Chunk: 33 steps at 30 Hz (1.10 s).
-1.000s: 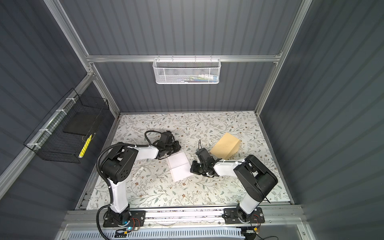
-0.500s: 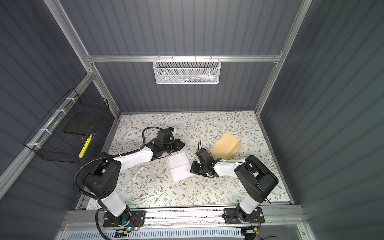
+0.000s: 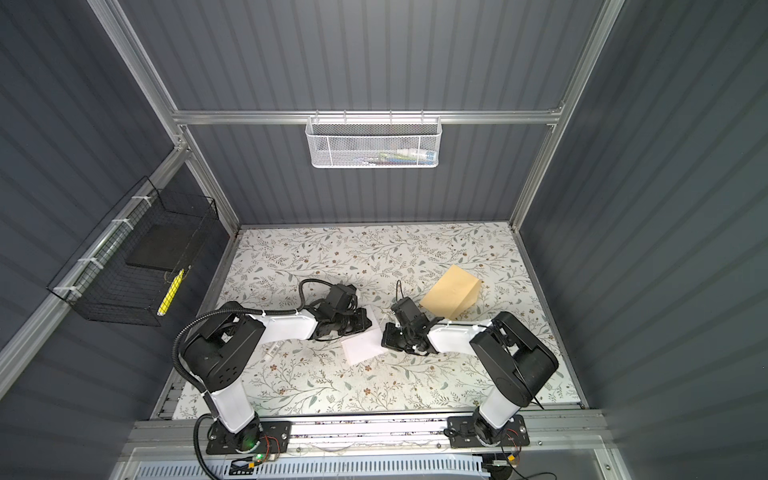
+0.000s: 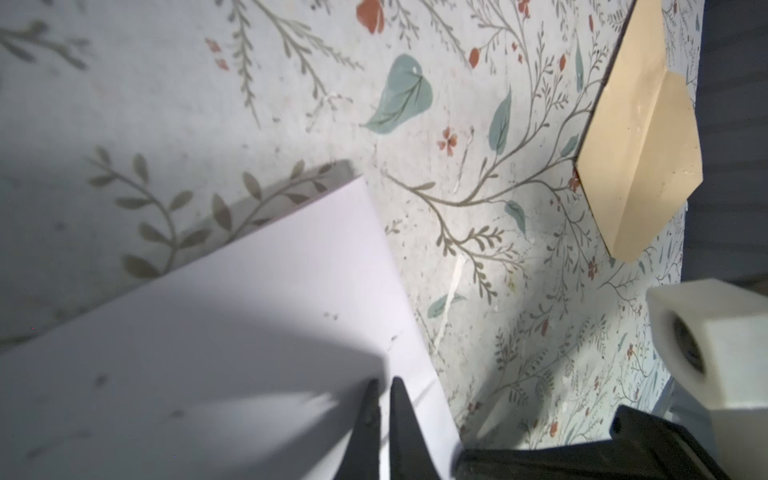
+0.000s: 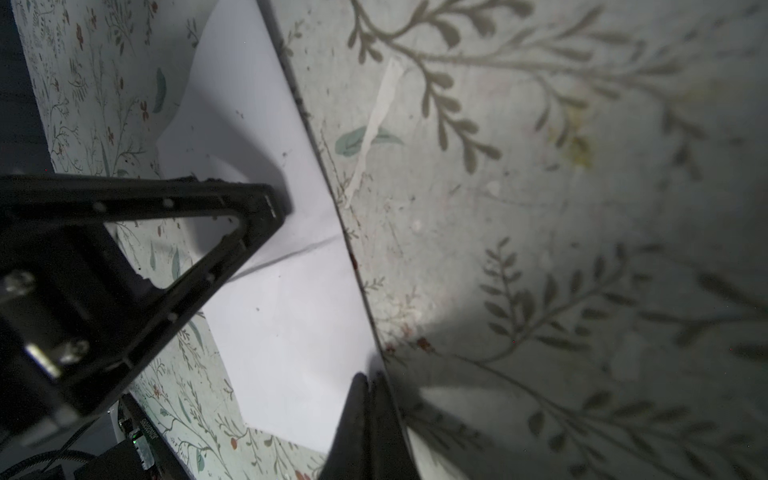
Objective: Place the letter into the envelope and seal it
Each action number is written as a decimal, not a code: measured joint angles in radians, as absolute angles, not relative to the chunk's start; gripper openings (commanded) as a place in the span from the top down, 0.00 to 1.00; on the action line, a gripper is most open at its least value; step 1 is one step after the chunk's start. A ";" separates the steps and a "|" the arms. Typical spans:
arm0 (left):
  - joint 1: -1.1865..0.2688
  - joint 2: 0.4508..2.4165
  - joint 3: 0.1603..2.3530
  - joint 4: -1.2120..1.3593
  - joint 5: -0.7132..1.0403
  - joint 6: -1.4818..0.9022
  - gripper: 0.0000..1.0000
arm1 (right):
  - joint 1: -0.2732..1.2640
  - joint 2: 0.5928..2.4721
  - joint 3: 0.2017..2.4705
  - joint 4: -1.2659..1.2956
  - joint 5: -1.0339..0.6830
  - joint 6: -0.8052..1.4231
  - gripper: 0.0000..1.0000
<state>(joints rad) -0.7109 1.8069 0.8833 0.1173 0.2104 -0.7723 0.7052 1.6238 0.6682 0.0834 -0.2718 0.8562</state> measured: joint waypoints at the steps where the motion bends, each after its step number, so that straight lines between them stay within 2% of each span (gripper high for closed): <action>1: -0.711 1.807 0.883 0.117 0.205 -0.772 0.92 | 0.705 1.623 0.668 0.083 -0.271 0.856 1.00; 23: -0.715 1.804 0.867 0.150 0.154 -0.780 0.93 | 0.728 1.449 0.550 0.007 -0.255 0.890 1.00; 28: -0.714 1.803 0.863 0.158 0.161 -0.780 0.92 | 0.728 1.354 0.543 -0.036 -0.237 0.899 0.82; 30: -0.714 1.803 0.863 0.159 0.166 -0.780 0.92 | 0.728 1.321 0.545 -0.053 -0.231 0.900 0.67; 33: -0.714 1.802 0.859 0.166 0.177 -0.782 0.92 | 0.728 1.280 0.555 -0.088 -0.223 0.916 0.50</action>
<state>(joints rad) -0.7136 1.8023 0.8585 0.1658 0.1768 -0.7818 0.7277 1.2797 0.5552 -0.0879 -0.2230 0.9165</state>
